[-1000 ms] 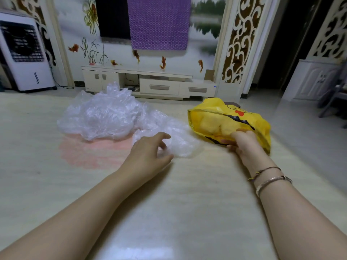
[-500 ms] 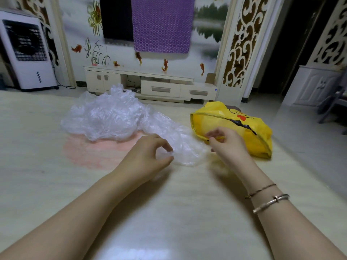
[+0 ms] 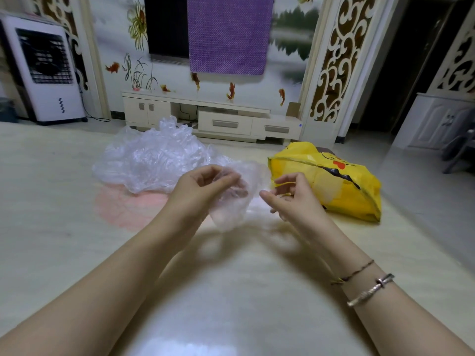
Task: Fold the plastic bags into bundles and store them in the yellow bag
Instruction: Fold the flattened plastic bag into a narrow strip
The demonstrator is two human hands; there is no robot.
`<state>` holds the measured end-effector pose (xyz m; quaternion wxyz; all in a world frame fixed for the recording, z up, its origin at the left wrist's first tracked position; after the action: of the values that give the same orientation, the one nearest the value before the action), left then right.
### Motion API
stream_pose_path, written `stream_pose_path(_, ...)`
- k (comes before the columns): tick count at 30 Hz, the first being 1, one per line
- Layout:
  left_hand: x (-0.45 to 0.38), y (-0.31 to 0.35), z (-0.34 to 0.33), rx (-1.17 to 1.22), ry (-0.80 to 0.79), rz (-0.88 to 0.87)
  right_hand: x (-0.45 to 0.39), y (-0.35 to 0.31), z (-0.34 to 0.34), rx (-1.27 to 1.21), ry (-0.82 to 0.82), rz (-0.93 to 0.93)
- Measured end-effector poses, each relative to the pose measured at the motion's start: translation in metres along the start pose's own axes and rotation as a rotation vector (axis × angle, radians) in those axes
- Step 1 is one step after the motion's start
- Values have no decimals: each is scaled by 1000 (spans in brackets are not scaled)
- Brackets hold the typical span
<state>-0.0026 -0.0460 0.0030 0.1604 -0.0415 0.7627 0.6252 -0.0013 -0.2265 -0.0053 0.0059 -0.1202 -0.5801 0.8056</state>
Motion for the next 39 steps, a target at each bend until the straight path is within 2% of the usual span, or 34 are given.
stream_pose_path(2,-1,-3,0,174,18,85,4,-3,-5,-27,-81,-3)
stream_pose_path(4,-2,-7,0,251,23,143,8,-1,-15,-130,-193,-55)
stream_pose_path(7,-4,-12,2,316,-2,184,11,6,-25,-417,-305,-212)
stream_pose_path(10,-4,-15,6,303,30,193,14,5,-24,-576,-356,-269)
stream_pose_path(12,-6,-15,17,110,139,136,14,5,-18,-566,-321,-270)
stream_pose_path(14,-5,-4,32,-242,285,-21,10,6,-7,-470,-180,-237)
stream_pose_path(16,4,19,33,-398,369,-227,8,3,6,-428,-34,-174)
stream_pose_path(18,9,31,25,-417,342,-354,8,-5,11,-418,19,-99)
stream_pose_path(19,9,30,18,-423,290,-347,9,-8,9,-436,5,-78)
stream_pose_path(23,3,-6,-13,-393,7,-80,14,-20,-12,-638,-207,-76)
stream_pose_path(25,2,-13,-16,-300,-53,-30,15,-22,-20,-691,-276,-90)
stream_pose_path(30,-1,-12,-8,-66,-21,-16,13,-17,-19,-622,-248,-44)
stream_pose_path(35,1,-8,-12,8,-34,-30,12,-3,-32,-248,-258,-47)
stream_pose_path(39,3,-5,-6,9,53,-12,9,3,-29,-308,-204,-89)
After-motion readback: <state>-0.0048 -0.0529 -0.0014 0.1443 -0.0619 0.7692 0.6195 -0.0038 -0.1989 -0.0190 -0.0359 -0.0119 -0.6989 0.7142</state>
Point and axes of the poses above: each hand's wrist, its own x-axis away from the middle knuckle, its own z-axis out of the back of the hand, y = z × x, the point moved 8 cm from there along -x, towards the middle knuckle, and after that the axes turned 4 degrees about -z, right-handed, at the moved point
